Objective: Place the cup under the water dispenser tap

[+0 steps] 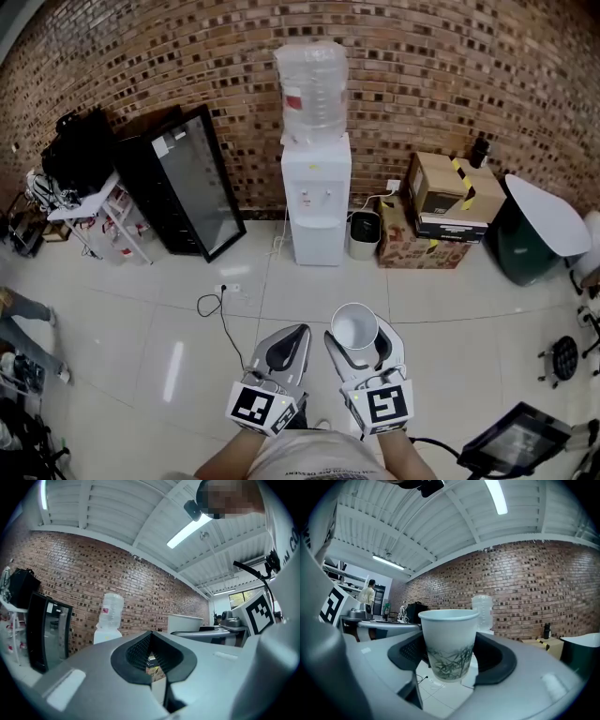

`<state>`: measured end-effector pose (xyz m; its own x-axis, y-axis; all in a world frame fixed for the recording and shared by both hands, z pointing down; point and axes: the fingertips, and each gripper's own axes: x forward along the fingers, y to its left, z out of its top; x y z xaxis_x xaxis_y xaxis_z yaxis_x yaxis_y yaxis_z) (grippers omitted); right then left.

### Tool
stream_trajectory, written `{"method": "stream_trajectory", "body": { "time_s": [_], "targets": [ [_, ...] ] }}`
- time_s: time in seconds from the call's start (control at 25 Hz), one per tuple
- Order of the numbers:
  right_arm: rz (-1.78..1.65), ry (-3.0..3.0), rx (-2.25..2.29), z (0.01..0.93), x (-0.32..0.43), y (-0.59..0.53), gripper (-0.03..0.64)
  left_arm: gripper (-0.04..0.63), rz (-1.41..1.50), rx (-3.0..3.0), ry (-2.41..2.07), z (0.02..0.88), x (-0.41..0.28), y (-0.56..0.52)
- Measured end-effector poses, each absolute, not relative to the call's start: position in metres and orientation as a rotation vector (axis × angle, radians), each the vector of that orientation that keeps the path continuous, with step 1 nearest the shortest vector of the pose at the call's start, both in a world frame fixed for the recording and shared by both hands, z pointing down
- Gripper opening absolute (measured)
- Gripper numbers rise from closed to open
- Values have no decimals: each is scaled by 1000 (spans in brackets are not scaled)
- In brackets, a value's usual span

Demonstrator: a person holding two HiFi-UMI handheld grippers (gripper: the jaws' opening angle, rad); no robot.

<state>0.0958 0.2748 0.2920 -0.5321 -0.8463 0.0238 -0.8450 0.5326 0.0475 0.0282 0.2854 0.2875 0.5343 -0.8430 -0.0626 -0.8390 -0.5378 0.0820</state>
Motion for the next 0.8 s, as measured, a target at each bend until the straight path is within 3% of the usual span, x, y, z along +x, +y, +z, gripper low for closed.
{"method": "stream_trajectory", "body": {
  "time_s": [0.8],
  "targets": [
    [-45,-2677,1470,308,73,176,319,-14,-158,2707,-1428,311,12,186]
  ]
}}
